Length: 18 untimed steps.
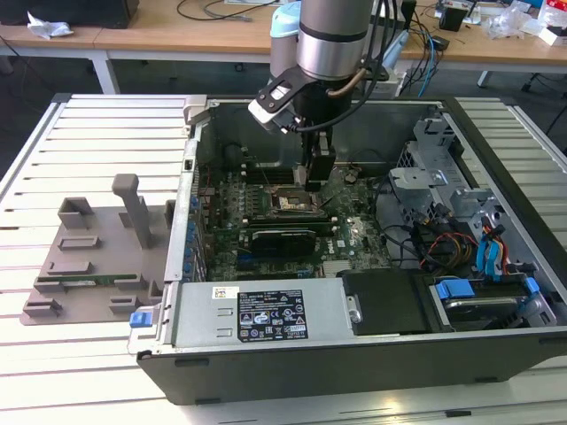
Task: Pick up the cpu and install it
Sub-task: 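Place the cpu into insertion slot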
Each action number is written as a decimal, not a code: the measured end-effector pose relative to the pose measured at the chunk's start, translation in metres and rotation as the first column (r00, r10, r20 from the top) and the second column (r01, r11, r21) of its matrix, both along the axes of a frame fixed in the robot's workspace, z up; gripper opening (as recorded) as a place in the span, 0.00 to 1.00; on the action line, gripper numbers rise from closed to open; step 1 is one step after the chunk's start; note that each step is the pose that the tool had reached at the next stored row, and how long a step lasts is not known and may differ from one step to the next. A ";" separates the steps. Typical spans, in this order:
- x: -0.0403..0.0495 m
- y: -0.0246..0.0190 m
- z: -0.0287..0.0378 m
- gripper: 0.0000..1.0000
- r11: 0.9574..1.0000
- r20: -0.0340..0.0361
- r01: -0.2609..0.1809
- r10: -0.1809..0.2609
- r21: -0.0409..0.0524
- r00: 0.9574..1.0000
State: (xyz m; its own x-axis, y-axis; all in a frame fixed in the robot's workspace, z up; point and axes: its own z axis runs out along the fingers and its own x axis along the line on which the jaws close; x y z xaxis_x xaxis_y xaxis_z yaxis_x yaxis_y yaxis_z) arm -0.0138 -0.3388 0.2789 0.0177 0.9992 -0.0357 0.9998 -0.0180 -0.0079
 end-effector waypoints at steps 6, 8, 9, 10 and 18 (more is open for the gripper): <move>-0.0007 0.0002 -0.0028 0.55 1.000 0.000 0.000 0.000 0.000 1.000; -0.0008 0.0002 -0.0045 0.55 1.000 0.000 0.000 0.000 0.000 1.000; -0.0008 0.0003 -0.0051 0.55 1.000 0.000 0.000 0.000 0.000 1.000; -0.0008 0.0002 -0.0062 0.55 1.000 0.000 0.000 0.000 0.000 1.000; -0.0011 0.0012 -0.0132 0.55 1.000 0.000 0.000 0.000 0.000 1.000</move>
